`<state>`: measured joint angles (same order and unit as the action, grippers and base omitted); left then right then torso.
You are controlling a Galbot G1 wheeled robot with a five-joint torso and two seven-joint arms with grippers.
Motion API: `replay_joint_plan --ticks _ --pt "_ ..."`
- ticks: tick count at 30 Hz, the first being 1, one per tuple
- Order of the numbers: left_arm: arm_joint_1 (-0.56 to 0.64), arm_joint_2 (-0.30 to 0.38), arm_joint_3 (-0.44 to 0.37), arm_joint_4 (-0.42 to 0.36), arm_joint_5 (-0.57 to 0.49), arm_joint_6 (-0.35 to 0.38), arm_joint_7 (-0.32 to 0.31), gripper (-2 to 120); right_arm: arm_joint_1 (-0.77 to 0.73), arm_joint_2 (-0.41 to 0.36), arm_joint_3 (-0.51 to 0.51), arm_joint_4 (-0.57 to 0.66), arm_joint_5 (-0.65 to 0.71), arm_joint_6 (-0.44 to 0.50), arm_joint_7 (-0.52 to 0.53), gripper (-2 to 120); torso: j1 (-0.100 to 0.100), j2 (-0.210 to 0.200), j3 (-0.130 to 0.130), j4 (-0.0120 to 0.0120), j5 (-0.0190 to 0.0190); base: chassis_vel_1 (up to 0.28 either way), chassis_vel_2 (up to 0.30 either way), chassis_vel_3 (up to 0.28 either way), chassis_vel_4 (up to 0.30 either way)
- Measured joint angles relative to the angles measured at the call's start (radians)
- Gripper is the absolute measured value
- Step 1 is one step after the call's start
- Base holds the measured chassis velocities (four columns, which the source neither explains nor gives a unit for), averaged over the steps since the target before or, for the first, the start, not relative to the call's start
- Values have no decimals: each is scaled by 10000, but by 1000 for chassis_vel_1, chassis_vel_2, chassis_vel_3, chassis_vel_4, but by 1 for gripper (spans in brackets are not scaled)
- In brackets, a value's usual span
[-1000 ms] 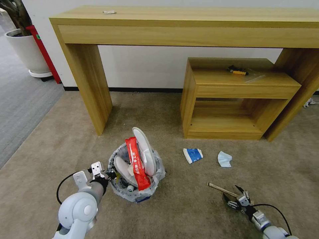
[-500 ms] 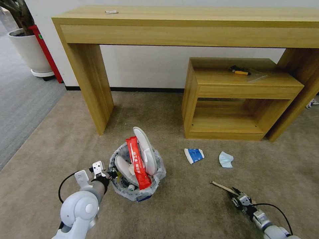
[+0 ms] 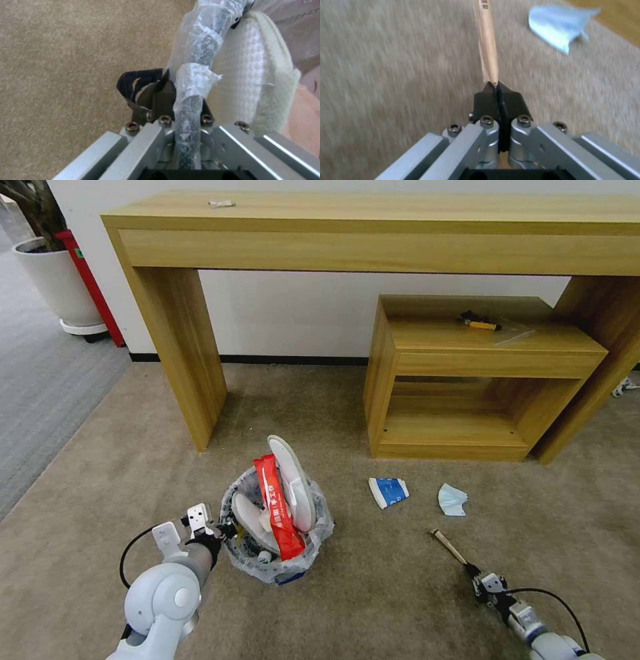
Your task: Pick up the trash bin and place the garbage on the floor into it.
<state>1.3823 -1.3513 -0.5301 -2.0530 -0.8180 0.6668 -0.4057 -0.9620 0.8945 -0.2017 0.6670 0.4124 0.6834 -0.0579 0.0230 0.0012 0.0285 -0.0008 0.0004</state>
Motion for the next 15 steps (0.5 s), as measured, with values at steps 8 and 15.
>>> replay_joint_plan --ticks 8,15 --pt "-111 8 35 434 235 -16 52 0 -110 -546 -157 1976 427 179 85 0 0 0 -1 2 -1 0 0 0 0" --pt "-431 47 134 688 233 -17 10 0 107 -1062 -305 3187 621 228 77 0 1 0 -1 -3 -4 0 0 0 0"
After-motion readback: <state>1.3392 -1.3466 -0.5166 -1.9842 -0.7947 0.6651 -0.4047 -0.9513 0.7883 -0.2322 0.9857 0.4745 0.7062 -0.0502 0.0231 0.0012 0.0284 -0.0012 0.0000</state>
